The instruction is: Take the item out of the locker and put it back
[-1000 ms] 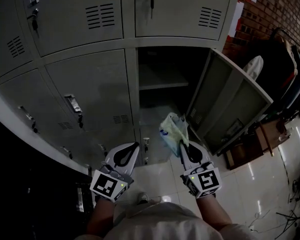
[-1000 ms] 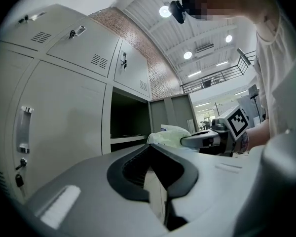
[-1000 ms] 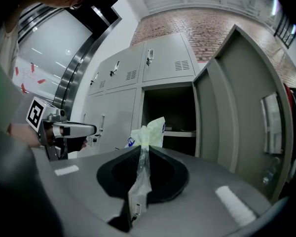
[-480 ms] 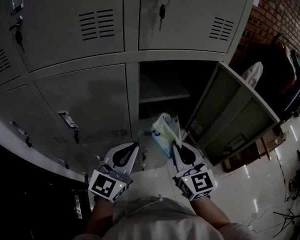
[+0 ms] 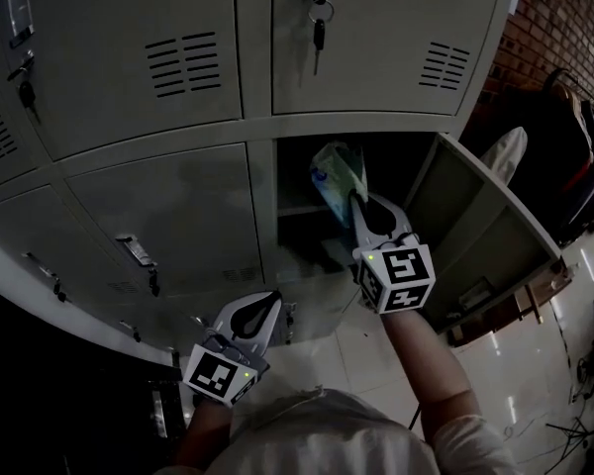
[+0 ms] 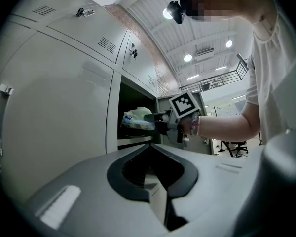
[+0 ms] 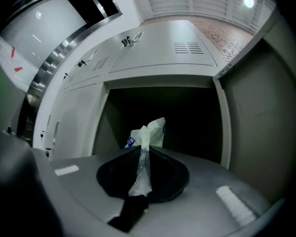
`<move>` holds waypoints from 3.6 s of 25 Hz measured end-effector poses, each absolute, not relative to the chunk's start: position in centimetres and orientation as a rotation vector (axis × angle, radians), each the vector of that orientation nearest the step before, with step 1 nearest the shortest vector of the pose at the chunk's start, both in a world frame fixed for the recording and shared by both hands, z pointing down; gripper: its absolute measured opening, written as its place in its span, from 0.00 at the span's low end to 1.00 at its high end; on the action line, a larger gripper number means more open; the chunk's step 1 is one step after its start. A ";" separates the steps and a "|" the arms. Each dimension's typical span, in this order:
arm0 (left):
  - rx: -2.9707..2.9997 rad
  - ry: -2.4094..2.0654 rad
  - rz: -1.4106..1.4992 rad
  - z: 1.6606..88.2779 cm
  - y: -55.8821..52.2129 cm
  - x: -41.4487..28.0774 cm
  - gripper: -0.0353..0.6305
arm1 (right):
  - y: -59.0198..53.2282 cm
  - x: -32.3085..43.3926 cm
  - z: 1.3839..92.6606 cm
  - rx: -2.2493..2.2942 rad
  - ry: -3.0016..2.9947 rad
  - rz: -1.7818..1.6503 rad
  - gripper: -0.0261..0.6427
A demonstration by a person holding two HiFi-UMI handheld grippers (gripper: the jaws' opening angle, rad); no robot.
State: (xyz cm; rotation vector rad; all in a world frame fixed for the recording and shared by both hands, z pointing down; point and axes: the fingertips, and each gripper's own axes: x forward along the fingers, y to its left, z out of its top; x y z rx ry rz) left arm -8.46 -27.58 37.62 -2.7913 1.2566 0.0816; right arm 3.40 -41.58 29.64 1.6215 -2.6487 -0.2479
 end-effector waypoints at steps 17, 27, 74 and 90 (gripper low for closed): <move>-2.780 1.305 0.066 37.7 -29.0 -10.2 0.06 | -46.7 0.6 33.2 1.561 -2.612 -0.206 0.22; -2.812 1.235 0.012 38.3 -28.0 -9.4 0.06 | -41.7 1.4 29.6 1.607 -2.759 -0.289 0.52; -2.719 1.458 0.018 38.9 -4.2 -3.7 0.06 | -6.4 9.0 40.5 1.261 -2.859 0.009 0.04; -2.744 1.404 0.049 38.8 -4.5 -3.0 0.06 | -6.5 7.0 40.0 1.230 -2.839 -0.049 0.04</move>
